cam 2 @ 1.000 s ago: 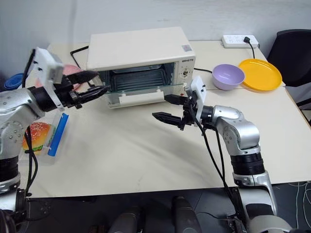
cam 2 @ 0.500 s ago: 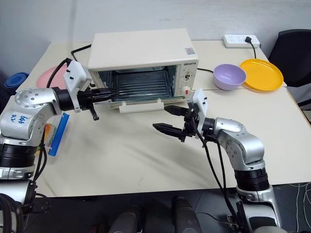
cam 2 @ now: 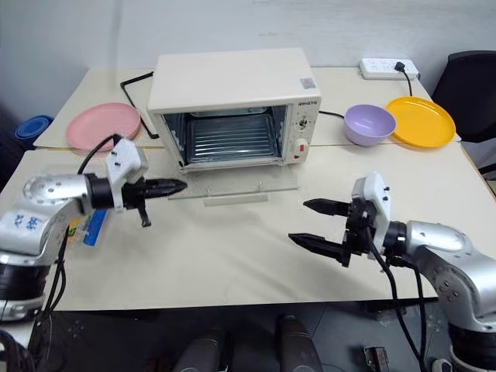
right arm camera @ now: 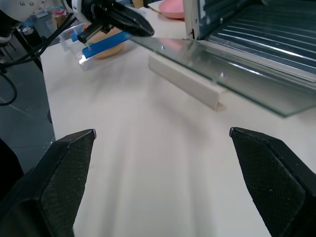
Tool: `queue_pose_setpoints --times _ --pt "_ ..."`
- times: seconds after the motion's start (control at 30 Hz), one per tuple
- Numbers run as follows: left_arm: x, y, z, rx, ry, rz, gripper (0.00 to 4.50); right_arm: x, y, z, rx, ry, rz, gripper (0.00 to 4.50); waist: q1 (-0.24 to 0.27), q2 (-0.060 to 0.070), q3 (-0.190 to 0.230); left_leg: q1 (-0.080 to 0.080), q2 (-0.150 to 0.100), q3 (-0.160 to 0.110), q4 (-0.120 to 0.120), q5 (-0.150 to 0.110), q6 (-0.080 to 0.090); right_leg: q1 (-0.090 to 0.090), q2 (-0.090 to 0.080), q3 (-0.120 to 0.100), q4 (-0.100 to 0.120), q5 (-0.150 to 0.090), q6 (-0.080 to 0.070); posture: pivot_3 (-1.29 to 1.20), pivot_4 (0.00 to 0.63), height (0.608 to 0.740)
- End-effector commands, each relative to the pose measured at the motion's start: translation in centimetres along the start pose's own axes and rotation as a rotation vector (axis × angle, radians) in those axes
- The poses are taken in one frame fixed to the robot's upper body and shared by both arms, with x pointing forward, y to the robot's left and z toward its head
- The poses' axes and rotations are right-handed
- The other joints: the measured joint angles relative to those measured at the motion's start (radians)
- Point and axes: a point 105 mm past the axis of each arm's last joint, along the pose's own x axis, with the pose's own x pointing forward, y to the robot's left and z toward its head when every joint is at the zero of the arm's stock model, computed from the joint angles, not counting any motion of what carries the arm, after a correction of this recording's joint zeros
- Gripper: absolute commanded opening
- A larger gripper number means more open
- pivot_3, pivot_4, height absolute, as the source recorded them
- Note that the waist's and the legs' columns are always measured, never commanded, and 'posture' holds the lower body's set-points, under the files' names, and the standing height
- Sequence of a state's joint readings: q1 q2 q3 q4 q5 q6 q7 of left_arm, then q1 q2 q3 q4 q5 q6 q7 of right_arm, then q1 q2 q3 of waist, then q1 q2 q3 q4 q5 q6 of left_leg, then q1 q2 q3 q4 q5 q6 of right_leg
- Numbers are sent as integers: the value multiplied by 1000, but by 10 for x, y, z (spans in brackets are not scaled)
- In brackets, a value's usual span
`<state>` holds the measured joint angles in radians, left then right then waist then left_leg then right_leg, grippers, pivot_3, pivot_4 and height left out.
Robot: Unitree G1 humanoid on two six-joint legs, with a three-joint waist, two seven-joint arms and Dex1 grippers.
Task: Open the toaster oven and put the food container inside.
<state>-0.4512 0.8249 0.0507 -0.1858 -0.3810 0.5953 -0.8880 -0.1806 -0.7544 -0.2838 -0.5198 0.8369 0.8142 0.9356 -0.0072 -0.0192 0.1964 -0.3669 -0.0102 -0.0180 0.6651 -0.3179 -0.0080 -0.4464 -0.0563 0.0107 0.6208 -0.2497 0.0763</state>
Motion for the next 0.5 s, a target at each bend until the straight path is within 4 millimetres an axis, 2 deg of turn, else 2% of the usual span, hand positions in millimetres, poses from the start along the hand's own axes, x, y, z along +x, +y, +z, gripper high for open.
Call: queue_pose_setpoints --times 0.03,0.2,0.33,0.43,0.5 --pt "3 -7 -11 -43 4 50 23 2 9 11 -26 -40 8 4500 5 0 0 1 0 0 0 0 0 1 0 1 0 0 0 0 150 740" --pt "19 -3 -34 -82 47 104 23 9 14 16 -40 -47 38 4500 13 -1 0 0 -2 -2 1 0 0 1 -2 -1 0 0 0 0 150 740" --pt "27 -4 -37 -102 41 117 23 12 16 29 -79 -60 74 4500 13 -1 -1 -1 -3 -1 1 0 1 1 -3 -2 -1 1 1 0 150 740" --pt "22 -10 -39 -131 36 132 23 17 18 42 -111 -75 114 4500 6 -1 -1 -1 -3 -1 1 0 1 1 -3 -2 -1 1 1 0 150 740" --pt "11 -11 -34 -180 3 178 407 20 20 49 -130 -82 144 4500 2 -1 -1 0 -2 -1 1 0 1 1 -2 -2 -1 1 1 0 150 740"
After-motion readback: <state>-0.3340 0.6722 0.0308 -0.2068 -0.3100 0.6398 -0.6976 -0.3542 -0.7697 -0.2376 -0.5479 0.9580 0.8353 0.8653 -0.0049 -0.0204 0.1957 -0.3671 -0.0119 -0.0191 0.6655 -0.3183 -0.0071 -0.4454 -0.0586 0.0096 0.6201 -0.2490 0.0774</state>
